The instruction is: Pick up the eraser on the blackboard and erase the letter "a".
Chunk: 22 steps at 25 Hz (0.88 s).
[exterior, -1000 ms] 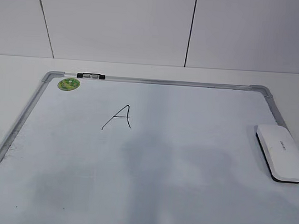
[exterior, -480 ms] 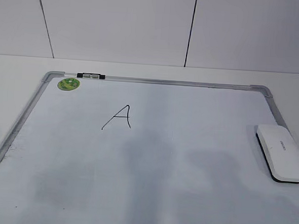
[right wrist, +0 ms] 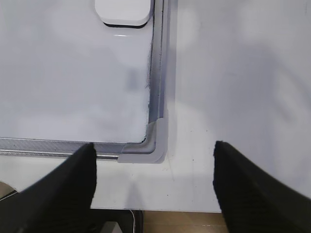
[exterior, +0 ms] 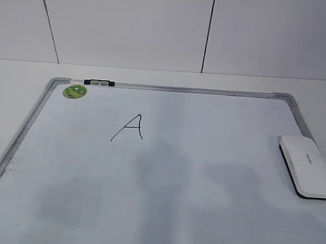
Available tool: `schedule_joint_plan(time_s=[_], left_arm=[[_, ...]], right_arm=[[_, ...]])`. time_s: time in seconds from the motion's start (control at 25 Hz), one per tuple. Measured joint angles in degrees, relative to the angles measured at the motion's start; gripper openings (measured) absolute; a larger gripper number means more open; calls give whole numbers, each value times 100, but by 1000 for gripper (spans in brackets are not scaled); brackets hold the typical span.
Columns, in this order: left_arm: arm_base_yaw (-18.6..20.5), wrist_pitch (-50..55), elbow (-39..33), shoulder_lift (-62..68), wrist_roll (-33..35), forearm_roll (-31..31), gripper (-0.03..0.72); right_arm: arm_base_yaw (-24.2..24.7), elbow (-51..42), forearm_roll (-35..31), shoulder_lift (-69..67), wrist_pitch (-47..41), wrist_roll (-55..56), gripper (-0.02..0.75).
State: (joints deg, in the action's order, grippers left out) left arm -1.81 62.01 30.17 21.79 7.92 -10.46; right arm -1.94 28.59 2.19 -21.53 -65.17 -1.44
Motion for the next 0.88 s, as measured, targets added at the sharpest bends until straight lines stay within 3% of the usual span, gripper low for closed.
schedule_joint_plan(time_s=[0.48, 0.88], left_arm=[[0, 0, 0, -16, 0, 0, 307], [0, 0, 0, -1138, 0, 0, 307]], right_arm=[[0, 0, 0, 101, 0, 0, 593], [314, 0, 4, 1696, 0, 0, 593]])
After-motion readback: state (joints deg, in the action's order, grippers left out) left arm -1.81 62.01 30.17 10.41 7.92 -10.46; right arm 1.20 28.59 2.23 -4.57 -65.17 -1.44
